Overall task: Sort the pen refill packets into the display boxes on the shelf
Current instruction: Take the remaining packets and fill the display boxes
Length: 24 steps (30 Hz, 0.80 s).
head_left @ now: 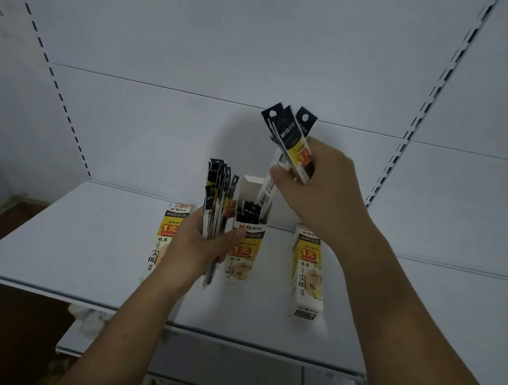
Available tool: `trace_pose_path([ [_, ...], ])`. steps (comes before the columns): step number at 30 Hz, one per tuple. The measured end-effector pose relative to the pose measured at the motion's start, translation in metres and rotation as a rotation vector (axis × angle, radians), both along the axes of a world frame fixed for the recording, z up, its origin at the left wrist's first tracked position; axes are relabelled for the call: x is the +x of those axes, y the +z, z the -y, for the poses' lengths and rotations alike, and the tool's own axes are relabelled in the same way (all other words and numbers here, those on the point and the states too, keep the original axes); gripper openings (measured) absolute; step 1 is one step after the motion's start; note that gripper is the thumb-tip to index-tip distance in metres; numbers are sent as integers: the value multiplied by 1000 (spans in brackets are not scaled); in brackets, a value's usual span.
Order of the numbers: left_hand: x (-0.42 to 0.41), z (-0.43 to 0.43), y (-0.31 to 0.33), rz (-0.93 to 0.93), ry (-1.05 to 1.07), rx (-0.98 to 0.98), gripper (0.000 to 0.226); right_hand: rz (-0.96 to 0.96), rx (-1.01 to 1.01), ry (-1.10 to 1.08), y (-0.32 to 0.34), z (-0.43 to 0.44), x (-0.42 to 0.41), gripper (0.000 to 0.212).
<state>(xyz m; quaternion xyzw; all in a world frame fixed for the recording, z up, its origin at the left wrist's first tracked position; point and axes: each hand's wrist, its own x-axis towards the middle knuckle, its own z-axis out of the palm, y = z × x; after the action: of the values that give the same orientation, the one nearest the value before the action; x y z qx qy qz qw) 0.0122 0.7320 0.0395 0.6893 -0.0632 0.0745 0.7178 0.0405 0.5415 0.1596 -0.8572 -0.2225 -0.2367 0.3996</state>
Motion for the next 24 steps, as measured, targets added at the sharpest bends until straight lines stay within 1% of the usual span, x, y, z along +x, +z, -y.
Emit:
trace_pose_path([
  [3,1,0,-1,-4,-13,-17,18,-2,5,28,5,2,-3,40],
  [5,1,0,-1,-9,-19,-26,19,-36,-12,73,4,2,-5,42],
  [7,0,0,-1,-8,-19,-24,17,-62,-27,102,0,1,-6,41],
  [10,0,0,-2,-16,-9,-16,12,-63,-38,91,-4,1,-6,37],
  [13,-1,1,-1,-15,-10,3,12,-46,-90,64,-1,0,-6,42],
  [16,-2,3,0,-13,-18,10,12,-65,-151,55,6,2,-5,37],
  [19,-2,2,-1,-16,-18,4,13,-121,-197,105,7,3,-4,35],
  [22,-1,1,0,-22,-9,-20,14,-132,-137,114,-2,3,-2,36],
  [24,-1,1,-1,-26,-8,-38,15,-127,-72,88,-12,2,0,31],
])
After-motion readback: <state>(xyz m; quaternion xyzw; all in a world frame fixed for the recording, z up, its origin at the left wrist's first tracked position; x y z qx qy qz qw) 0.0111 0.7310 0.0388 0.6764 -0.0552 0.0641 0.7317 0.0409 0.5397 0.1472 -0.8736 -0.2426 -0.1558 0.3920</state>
